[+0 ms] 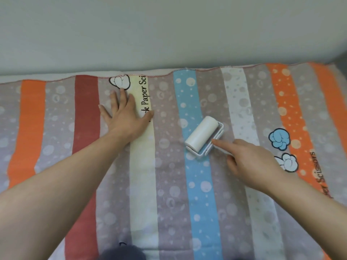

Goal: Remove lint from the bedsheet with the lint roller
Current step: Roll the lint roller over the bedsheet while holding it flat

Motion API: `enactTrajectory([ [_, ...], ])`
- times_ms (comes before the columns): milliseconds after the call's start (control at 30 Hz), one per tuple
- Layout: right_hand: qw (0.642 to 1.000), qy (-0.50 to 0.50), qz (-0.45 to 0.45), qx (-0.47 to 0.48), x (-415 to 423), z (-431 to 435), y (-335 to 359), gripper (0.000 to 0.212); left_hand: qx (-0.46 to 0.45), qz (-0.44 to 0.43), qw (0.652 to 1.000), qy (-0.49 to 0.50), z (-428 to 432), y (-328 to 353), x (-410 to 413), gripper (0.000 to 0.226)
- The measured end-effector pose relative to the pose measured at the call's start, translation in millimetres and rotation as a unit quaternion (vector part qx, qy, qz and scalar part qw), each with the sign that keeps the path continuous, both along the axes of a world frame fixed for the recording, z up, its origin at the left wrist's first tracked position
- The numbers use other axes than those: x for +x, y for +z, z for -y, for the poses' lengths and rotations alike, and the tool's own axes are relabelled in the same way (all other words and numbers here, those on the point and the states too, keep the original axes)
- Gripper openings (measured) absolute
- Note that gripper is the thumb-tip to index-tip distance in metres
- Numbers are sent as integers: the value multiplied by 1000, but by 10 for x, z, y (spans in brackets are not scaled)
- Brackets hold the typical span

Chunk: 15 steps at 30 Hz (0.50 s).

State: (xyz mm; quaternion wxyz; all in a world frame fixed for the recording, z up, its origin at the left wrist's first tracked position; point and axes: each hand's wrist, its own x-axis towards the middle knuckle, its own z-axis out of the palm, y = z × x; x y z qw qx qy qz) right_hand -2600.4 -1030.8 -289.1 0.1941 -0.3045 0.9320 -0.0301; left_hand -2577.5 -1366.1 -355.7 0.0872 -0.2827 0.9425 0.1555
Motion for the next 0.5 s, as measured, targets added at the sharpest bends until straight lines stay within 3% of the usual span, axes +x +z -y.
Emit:
enactTrajectory([
  [200, 999, -4, 32, 11, 30, -507, 69, 53, -24, 14, 1000, 9, -105, 32, -18, 103],
  [400, 997, -5, 78, 20, 22, -827, 286, 54, -4, -28, 999, 34, -488, 120, -76, 56],
  [500, 987, 2, 158, 18, -126, -960, 542, 55, 39, -56, 998, 0, -734, 123, -80, 53],
])
